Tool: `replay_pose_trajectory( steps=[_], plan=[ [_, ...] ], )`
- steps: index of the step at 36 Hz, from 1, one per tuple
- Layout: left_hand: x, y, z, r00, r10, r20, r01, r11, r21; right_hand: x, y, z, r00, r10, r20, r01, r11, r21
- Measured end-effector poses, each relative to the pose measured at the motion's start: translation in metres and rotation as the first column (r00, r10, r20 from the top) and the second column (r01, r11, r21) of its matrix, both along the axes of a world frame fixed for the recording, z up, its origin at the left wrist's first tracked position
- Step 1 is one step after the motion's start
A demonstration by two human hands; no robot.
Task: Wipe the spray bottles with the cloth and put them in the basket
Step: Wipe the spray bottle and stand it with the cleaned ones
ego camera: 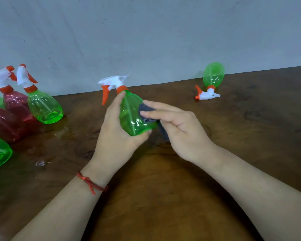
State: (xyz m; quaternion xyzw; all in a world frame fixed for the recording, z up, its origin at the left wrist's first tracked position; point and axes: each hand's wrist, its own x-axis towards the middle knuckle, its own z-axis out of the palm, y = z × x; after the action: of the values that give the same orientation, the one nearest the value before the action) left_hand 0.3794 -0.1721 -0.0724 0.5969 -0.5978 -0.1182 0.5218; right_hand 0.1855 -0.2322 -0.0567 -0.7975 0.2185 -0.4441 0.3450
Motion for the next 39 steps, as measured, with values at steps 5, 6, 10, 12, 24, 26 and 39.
replay_pose_trajectory(
  steps=[5, 6, 10, 12, 24, 26, 39],
  plan=[
    [0.004, 0.0, 0.001, 0.999, 0.018, -0.05, -0.017, 1.0, 0.025, 0.001, 0.001, -0.003, 0.997, 0.004, -0.074, -0.011, 0.997, -0.082],
    [0.003, 0.0, 0.001, 0.998, 0.015, -0.062, -0.013, 1.0, 0.027, 0.001, 0.001, -0.002, 0.997, 0.003, -0.077, -0.01, 0.996, -0.09],
    [-0.002, 0.002, 0.005, 0.999, -0.03, -0.044, 0.032, 0.999, 0.038, -0.002, -0.001, 0.002, 0.999, 0.023, -0.023, -0.023, 1.0, -0.01],
    [-0.005, 0.003, 0.006, 0.996, -0.081, -0.049, 0.083, 0.996, 0.04, -0.002, -0.003, 0.003, 0.999, 0.035, 0.035, -0.038, 0.995, 0.096],
    [-0.025, 0.02, 0.02, 0.955, -0.297, 0.003, 0.294, 0.946, -0.134, -0.009, -0.002, 0.023, 0.878, 0.046, 0.477, -0.354, 0.733, 0.581],
    [-0.021, 0.018, 0.017, 0.951, -0.308, 0.013, 0.307, 0.946, -0.102, -0.008, -0.002, 0.022, 0.9, 0.015, 0.436, -0.3, 0.746, 0.594],
    [-0.019, 0.011, 0.017, 0.968, -0.204, -0.145, 0.189, 0.975, -0.116, -0.001, -0.002, 0.011, 0.922, -0.005, 0.387, -0.21, 0.833, 0.511]
  ],
)
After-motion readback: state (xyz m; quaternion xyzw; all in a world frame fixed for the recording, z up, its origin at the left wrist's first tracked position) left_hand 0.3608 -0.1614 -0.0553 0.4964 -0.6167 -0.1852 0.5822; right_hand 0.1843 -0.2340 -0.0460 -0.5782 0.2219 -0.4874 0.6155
